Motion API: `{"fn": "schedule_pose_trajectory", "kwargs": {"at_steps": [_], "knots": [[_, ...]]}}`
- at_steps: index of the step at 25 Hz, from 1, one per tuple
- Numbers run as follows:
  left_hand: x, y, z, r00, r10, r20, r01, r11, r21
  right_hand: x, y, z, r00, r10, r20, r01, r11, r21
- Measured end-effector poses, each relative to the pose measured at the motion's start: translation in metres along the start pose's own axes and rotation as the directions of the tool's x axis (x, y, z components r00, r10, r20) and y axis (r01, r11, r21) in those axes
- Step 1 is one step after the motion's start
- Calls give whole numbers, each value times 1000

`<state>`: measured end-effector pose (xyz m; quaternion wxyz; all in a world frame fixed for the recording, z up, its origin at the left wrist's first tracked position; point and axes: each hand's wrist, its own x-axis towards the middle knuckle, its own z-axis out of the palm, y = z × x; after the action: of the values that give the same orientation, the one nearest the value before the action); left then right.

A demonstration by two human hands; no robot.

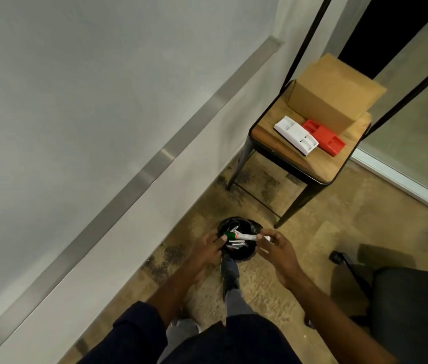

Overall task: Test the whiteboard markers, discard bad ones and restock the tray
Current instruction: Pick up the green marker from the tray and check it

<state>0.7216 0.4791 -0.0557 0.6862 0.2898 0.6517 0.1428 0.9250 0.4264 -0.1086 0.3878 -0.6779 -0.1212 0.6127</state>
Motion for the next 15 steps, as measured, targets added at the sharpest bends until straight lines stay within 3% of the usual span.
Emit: {"fn": "schedule_pose_trajectory", "kwargs": {"at_steps": [3,6,10,15], "knots": [[6,-5,-2,997,-18,-80,39,963,267,39,27,-28,970,171,-173,-210,948,-239],[3,-18,-6,995,52,-81,-15,915,404,42,31,-54,957,23,-290,-156,883,-443],[-11,-31,-9,985,159,-64,-100,837,538,22,28,-60,981,-32,-190,-66,871,-486],[-14,-39,-6,961,270,64,-250,747,616,-16,5,-30,978,-184,-94,105,837,-538]]}}
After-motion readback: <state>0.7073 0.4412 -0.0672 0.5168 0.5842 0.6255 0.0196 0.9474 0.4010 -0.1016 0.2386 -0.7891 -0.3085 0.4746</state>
